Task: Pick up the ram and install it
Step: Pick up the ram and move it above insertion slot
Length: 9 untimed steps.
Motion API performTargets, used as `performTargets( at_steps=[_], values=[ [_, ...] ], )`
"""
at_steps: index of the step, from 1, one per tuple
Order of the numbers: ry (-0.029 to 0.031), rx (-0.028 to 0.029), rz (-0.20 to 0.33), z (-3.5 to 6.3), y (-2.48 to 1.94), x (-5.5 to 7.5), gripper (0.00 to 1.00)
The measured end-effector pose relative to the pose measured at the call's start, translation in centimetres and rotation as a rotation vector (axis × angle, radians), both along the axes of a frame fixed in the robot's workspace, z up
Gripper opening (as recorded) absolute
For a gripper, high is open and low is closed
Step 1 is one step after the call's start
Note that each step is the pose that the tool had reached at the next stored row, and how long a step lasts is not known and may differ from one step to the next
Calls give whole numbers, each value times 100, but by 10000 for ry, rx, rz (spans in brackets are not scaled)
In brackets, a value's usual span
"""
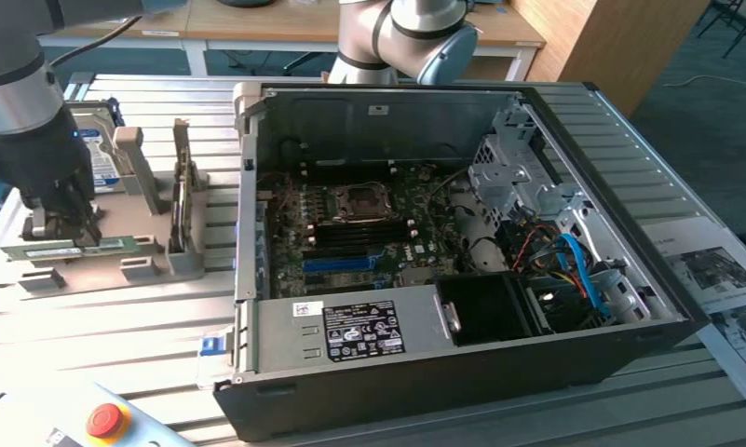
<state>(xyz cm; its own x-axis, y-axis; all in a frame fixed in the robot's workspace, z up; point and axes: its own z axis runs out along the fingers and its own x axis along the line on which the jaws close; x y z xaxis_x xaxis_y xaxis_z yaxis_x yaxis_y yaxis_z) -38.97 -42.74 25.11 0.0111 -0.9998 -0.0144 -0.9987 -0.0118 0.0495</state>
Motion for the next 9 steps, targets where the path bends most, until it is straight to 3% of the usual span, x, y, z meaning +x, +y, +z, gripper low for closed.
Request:
performTargets(
  at_steps=[9],
  values=[
    [-1,1,0,123,0,1,12]
  ],
)
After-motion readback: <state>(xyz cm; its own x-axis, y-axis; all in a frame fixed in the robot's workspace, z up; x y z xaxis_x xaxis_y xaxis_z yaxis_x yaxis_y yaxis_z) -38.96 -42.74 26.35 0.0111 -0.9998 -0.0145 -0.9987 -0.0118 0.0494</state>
